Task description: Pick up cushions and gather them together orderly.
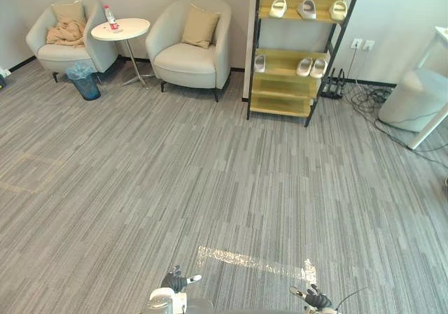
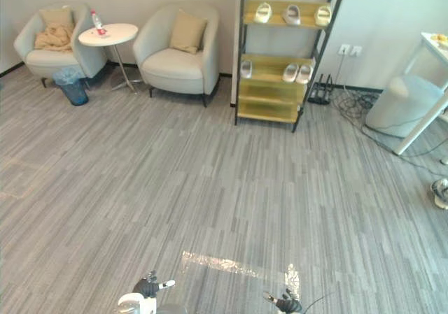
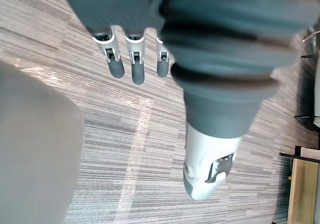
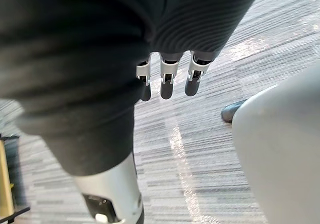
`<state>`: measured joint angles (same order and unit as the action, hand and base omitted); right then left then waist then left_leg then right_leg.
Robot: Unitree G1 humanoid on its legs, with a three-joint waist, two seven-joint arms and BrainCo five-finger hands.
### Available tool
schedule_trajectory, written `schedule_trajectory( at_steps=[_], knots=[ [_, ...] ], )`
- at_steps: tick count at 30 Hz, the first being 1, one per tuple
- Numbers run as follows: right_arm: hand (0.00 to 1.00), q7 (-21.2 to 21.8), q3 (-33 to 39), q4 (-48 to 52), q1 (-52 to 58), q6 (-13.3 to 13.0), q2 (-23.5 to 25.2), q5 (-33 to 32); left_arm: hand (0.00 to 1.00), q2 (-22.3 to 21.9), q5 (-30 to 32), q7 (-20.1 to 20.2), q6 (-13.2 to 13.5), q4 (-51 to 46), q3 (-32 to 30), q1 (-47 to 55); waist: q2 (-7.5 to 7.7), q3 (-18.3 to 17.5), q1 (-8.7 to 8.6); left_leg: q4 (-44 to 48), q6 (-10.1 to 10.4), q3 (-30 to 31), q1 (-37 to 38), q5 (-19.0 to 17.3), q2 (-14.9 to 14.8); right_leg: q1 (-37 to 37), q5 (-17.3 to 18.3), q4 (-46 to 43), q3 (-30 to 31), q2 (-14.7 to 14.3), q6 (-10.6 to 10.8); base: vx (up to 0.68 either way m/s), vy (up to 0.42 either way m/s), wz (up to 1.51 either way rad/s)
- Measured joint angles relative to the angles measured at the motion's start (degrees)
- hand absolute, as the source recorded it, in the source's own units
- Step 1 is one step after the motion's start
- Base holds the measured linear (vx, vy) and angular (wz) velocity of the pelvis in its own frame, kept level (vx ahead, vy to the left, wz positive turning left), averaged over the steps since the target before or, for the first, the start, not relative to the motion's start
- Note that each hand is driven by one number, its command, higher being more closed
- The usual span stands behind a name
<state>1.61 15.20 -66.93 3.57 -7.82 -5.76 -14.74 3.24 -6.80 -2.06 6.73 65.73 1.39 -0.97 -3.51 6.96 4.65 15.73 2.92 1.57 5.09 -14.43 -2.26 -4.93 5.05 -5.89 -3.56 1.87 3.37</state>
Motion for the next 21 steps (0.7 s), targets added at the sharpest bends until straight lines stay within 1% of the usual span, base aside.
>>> schedule_trajectory(
  at_steps=[2, 3, 7, 12, 21],
  knots=[
    [0.0, 0.0, 0.3, 0.0, 0.1, 0.0, 0.1, 0.0, 0.0, -0.1, 0.0, 0.0, 0.0, 0.1, 0.0, 0.0, -0.03, -0.1, -0.03, -2.4, -0.2, 0.3, 1.1, 0.1, -0.3, -0.3, -0.1, 0.0, -0.4, -0.2, -0.2, -0.07, -0.022, 0.1],
    [0.0, 0.0, 0.3, 0.1, 0.2, 0.0, 0.3, 0.0, 0.0, 0.0, 0.0, 0.0, 0.0, 0.1, 0.0, 0.0, 0.2, -0.2, -0.07, -3.6, -0.3, 0.4, 1.7, 0.9, -0.3, -0.3, -0.4, -0.1, -0.5, -0.1, -0.3, -0.08, -0.029, 0.07],
    [0.0, -0.1, 0.2, 1.0, 0.8, 0.0, 0.4, 0.0, 0.0, -0.2, 0.0, 0.0, 0.0, 0.1, -0.3, 0.2, 0.15, -0.5, -0.07, -6.8, 0.0, -0.3, 3.1, 2.7, -0.5, 0.1, -0.6, -0.1, 0.1, -0.1, -0.6, -0.06, -0.028, -0.06],
    [0.0, -0.2, -0.1, 1.1, 0.9, -0.1, 0.4, 0.0, 0.0, -0.5, 0.1, 0.0, 0.0, 0.0, -0.5, 0.2, 0.1, -0.9, -0.08, -8.7, 0.6, -0.3, 3.2, 3.9, -0.9, 1.0, -0.7, -0.1, 0.2, -0.4, -0.8, -0.01, -0.022, -0.03],
    [0.0, -0.5, -0.3, 1.2, 1.2, -0.1, 0.6, 0.1, 0.0, -1.2, 0.2, -0.1, 0.0, 0.0, -2.7, 0.2, 0.14, -1.8, -0.09, -9.6, 1.2, 1.7, 3.1, 4.9, -0.8, 0.9, -0.5, 0.3, -2.2, -0.5, -1.1, 0.03, -0.011, 0.1]
  ],
)
